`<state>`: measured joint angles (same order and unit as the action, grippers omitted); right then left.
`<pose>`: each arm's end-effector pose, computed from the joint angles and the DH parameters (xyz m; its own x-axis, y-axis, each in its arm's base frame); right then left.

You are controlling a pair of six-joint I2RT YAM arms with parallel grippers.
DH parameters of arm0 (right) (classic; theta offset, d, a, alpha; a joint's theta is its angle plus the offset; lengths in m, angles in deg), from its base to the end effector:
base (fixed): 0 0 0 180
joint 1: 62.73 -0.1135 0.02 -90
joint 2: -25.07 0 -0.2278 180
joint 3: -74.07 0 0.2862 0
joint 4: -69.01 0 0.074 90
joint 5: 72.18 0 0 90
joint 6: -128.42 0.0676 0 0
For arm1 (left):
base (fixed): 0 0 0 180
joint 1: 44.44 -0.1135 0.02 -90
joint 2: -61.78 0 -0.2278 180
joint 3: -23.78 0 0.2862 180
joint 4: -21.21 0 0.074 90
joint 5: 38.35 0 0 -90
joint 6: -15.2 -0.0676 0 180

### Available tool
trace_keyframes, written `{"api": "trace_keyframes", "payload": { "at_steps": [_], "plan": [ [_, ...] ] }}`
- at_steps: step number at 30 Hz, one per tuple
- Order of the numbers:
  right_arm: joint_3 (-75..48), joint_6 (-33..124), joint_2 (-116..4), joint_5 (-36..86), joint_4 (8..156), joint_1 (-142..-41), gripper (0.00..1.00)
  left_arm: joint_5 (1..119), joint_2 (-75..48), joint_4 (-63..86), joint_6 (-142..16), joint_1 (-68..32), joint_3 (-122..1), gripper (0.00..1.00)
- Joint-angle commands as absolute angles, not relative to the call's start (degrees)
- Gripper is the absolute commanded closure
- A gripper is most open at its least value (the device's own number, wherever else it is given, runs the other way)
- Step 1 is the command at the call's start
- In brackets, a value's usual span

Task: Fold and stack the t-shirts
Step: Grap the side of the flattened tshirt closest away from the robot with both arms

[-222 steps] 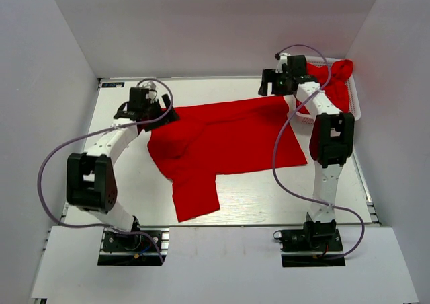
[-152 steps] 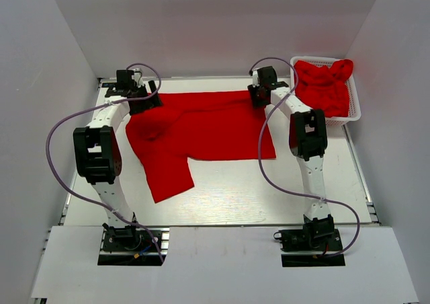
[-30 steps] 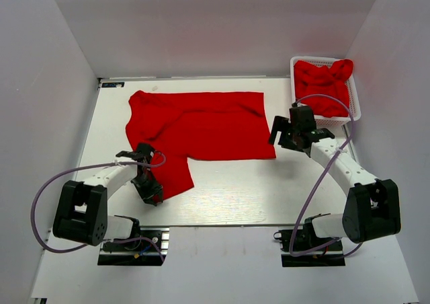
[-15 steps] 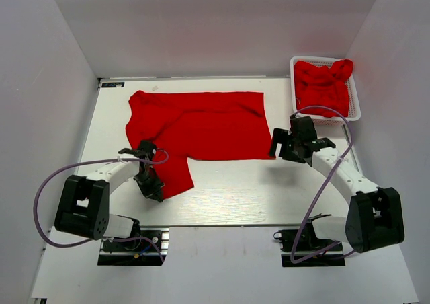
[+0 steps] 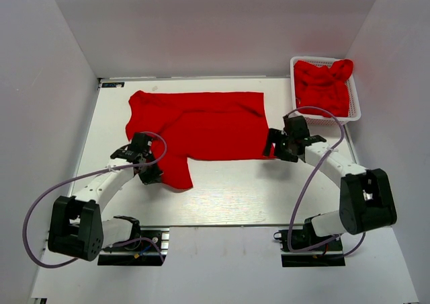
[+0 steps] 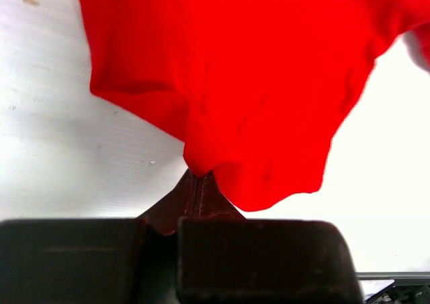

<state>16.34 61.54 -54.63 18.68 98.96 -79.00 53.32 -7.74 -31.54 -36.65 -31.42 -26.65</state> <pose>0.3184 0.0940 0.1191 -0.8084 0.1731 -0.5626 0.0309 0.9670 0.2530 0.2479 -0.0593 0.0988 -0.8726 -0.4320 -0.2280 -0.3878 0.8965 -0.2143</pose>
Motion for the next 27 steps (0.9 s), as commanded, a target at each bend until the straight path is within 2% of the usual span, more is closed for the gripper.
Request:
{"api": "trace_keyframes", "payload": {
  "at_steps": [1,14,18,22,23,27],
  "plan": [
    [13.5,63.3,-56.7,18.2,95.6,-79.9,0.15,52.8,-6.0,-30.9,-37.8,-31.3,-28.8,1.00],
    [14.2,68.2,-64.1,9.3,91.5,-81.8,0.19,55.0,-2.5,-31.4,-37.8,-31.3,-30.4,1.00],
    [14.2,69.2,-65.7,8.8,90.7,-82.1,0.28,55.5,-1.9,-31.4,-37.8,-31.3,-31.0,1.00],
    [14.9,69.4,-66.0,7.9,89.3,-82.2,0.43,56.1,-1.9,-31.4,-37.8,-31.3,-32.0,1.00],
    [14.8,69.8,-66.0,7.6,89.3,-82.2,0.53,56.1,-1.9,-30.9,-37.8,-31.9,-32.0,1.00],
    [14.9,69.6,-64.0,7.2,89.5,-82.8,0.81,57.3,-1.4,-29.8,-37.8,-31.9,-34.7,1.00]
  ]
}}
